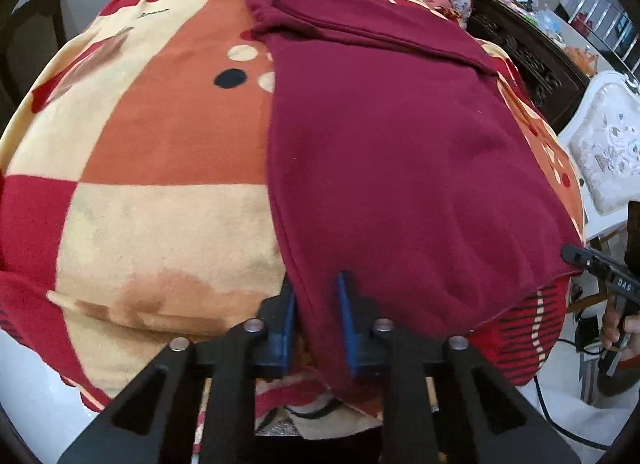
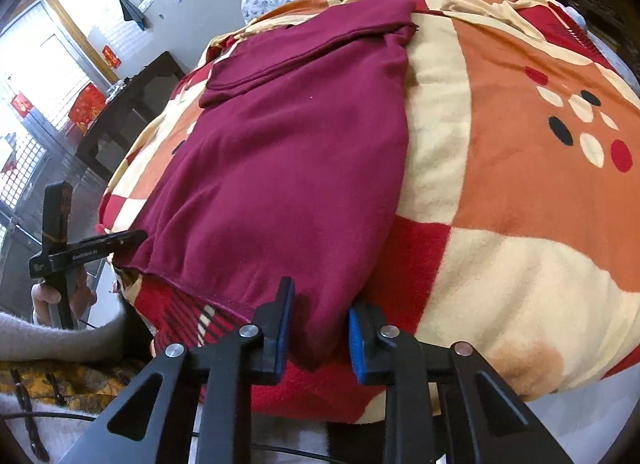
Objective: Fold small clothes
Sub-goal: 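Grasp the hem end with both grippers and fold it toward the collar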
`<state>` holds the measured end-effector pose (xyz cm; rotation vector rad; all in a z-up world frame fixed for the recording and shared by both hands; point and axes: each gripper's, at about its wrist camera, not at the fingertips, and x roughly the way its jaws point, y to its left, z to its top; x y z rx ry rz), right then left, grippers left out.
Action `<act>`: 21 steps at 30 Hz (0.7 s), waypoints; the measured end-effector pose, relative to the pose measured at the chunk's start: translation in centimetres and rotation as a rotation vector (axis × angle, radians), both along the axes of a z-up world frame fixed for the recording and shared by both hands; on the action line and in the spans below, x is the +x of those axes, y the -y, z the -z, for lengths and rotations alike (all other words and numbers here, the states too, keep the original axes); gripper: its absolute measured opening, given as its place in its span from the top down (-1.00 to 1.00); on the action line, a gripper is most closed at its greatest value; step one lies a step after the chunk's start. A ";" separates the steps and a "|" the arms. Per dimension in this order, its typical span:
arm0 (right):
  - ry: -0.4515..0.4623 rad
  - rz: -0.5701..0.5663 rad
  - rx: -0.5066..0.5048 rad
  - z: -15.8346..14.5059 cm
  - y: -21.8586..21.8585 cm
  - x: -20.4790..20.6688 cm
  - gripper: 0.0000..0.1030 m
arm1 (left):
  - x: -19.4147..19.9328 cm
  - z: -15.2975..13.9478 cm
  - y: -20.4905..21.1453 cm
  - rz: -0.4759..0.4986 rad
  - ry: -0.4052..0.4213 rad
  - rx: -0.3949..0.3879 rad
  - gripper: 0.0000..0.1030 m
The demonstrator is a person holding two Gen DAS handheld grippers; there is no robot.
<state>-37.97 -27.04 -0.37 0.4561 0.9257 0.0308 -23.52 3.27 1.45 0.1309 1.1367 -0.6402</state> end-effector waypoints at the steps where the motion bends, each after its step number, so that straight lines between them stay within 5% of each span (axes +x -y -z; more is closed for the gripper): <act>1: 0.005 -0.002 0.004 -0.1 0.0 0.0 0.61 | -0.2 -0.1 0.3 0.019 0.018 0.015 0.75; 6: 0.076 -0.014 0.108 -1.0 0.6 0.0 0.78 | 0.1 -1.6 0.3 0.068 0.017 -0.011 0.87; 21: 0.343 -0.003 0.092 -9.1 2.7 6.2 0.81 | 8.9 -10.7 0.6 0.009 0.173 -0.184 0.88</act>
